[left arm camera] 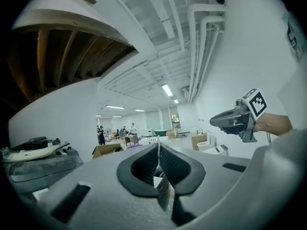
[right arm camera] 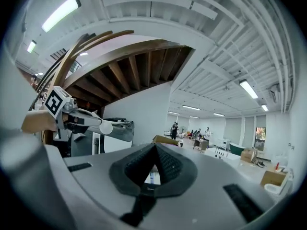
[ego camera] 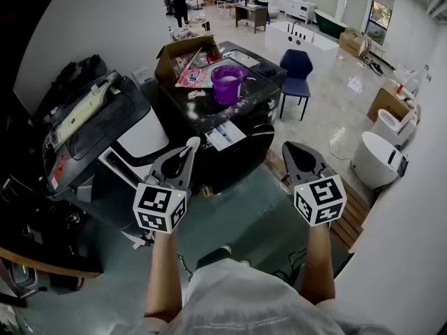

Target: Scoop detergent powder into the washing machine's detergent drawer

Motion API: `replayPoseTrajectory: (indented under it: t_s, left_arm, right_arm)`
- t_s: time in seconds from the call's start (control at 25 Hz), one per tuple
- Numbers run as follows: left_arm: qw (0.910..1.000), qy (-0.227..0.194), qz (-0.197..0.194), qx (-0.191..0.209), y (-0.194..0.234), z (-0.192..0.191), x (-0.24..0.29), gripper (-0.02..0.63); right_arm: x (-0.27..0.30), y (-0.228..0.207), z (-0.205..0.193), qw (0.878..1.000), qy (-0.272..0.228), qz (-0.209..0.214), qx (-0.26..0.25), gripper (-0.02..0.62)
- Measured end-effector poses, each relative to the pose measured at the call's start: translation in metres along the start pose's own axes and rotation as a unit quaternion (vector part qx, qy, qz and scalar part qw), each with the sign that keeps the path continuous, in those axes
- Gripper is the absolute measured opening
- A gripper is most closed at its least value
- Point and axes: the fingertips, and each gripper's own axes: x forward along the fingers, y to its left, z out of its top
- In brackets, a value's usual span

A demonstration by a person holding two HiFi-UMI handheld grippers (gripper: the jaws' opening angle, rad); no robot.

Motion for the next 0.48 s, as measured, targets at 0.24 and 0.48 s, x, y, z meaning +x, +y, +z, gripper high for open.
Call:
replayPoseTrajectory:
  t_s: [0.24,0.48]
  left_arm:
    - [1.0000,-0.002,0.005,0.001,0.017,-0.002,0.019,0.014]
    - [1.0000,0.003,0.004,0.000,0.041,-0.012,0.071,0.014]
  right_arm:
    - [0.024,-0.009,0.001,1.000,-0.012,0.000,0.003,0.006]
    - [0.076,-0.036,-0.013,1.000,-0.004,0.003,0.005,0.006]
